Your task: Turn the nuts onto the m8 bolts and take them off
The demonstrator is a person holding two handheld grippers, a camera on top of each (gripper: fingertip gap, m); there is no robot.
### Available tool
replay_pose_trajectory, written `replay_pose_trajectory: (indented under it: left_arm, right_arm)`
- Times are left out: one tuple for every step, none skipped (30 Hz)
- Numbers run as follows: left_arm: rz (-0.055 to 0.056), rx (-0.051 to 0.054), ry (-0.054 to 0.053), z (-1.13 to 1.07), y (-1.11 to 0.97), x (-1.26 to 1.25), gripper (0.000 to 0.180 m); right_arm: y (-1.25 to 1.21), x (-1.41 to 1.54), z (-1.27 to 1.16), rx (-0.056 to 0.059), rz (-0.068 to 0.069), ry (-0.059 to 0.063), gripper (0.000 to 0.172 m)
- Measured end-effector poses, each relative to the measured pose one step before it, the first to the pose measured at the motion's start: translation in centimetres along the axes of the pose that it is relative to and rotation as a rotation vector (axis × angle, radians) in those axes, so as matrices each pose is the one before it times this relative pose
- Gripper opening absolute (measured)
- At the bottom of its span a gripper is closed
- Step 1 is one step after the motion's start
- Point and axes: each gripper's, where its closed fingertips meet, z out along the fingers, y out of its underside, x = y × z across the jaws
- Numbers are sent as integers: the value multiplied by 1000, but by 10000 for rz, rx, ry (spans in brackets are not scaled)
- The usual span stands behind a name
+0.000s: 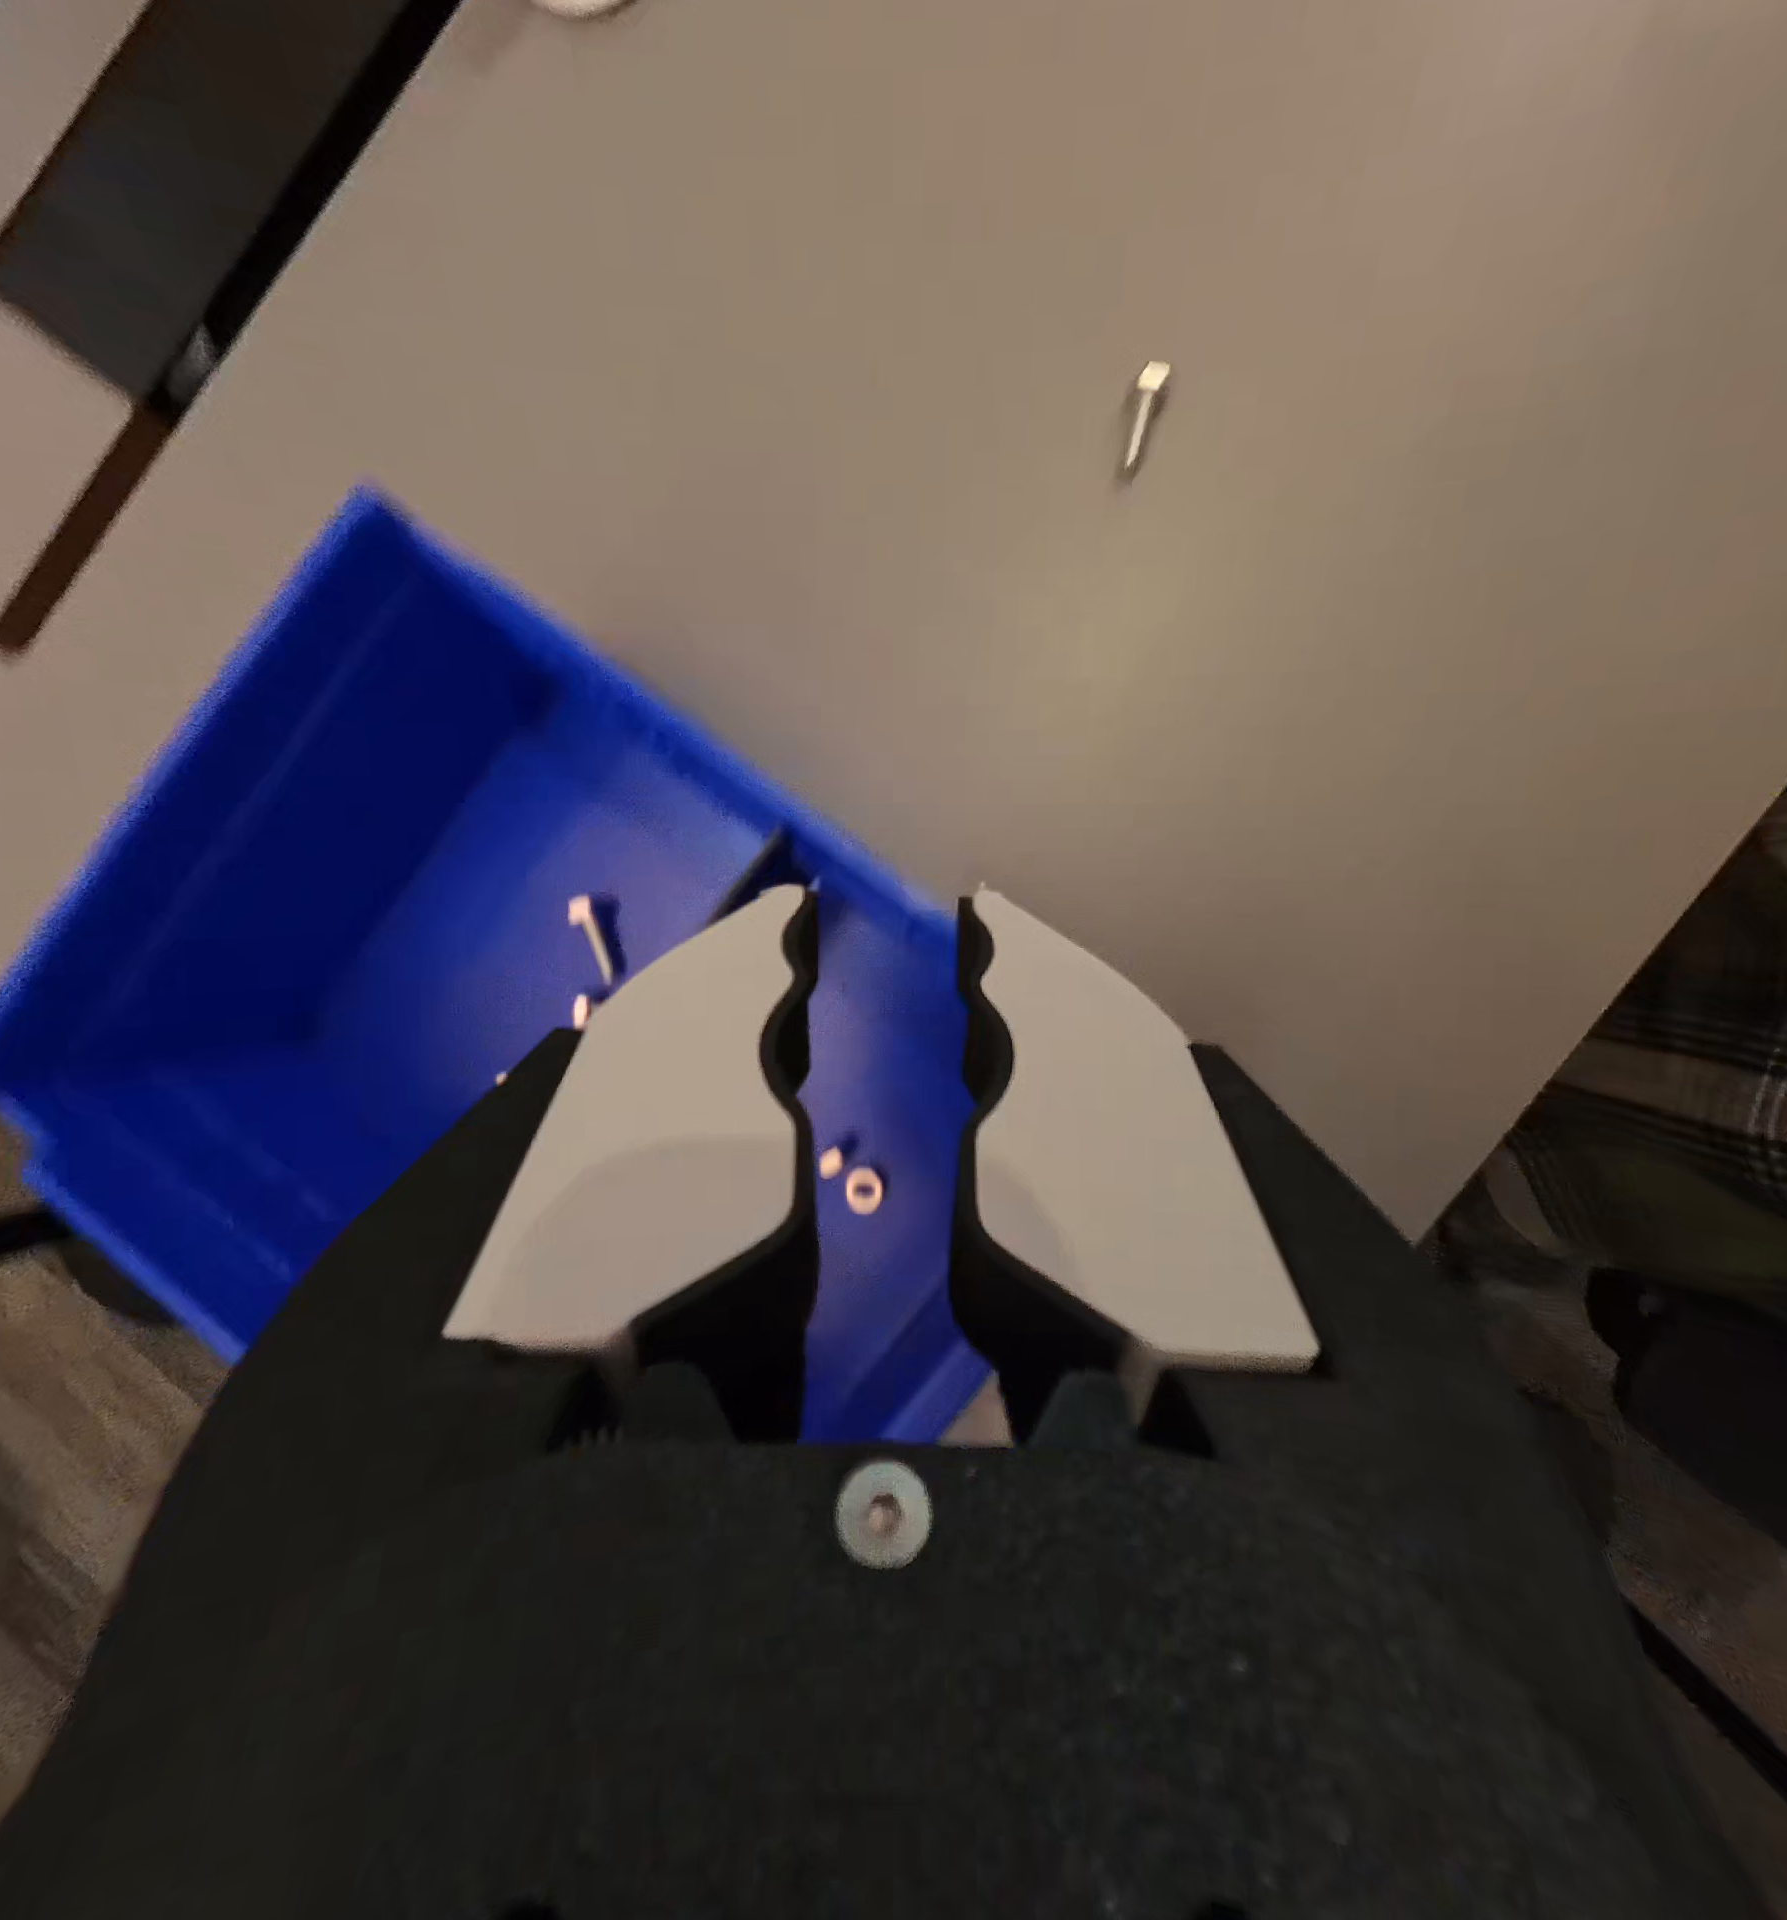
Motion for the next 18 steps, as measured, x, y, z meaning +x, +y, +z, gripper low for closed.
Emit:
replay_pose_trajectory:
  left_arm:
    - [-314,-99,-70,-165,1793,-269,25]
    - [-258,-149,-18,168,1710,-182,24]
    - [-215,-214,-18,464,1616,-204,23]
    - [-195,-303,-2,685,1527,-223,23]
    - [-174,-356,-13,798,1385,-266,23]
    - [-141,-317,-7,842,1101,-251,23]
    - [-97,-230,34,829,804,-166,24]
    - [-83,-156,88,747,541,-80,24]
    - [-127,-134,109,644,399,-75,24]
    - [-153,-133,58,541,296,-139,24]
    - [-127,-60,64,460,120,-90,25]
    - [-127,-29,124,408,14,47,25]
    - [-153,-82,53,352,32,-77,25]
    - [-135,-103,-14,291,58,-166,26]
    - [-106,-51,23,221,-6,-92,26]
    - [-138,-63,12,188,38,-101,25]
    - [-164,-125,-37,136,134,-150,25]
    - [-144,-92,-65,104,139,-151,26]
  right_arm:
    - [-124,-176,247,6,-15,-61,113]
    - [-122,-206,242,-7,-34,-57,113]
    - [-96,-213,256,-32,-43,-54,113]
    - [-109,-238,253,-32,-52,-56,113]
    - [-121,-239,204,-42,-57,-53,113]
    - [-152,-216,158,-35,-72,-34,113]
    - [-167,-174,77,-24,-71,-11,113]
    - [-162,-119,5,-13,-57,13,113]
    - [-148,-85,-49,-8,-38,20,113]
    - [-97,-7,-93,-9,-22,43,113]
    - [-75,44,-109,-8,-19,60,113]
    - [-27,51,-121,-14,1,52,113]
    - [-3,62,-90,-5,21,46,113]
    - [8,31,-68,-5,18,26,113]
    - [46,15,-39,-27,9,16,113]
    - [85,-14,0,-34,-5,13,113]
    - [97,-6,31,-39,1,16,113]
    - [98,-11,37,-29,5,0,113]
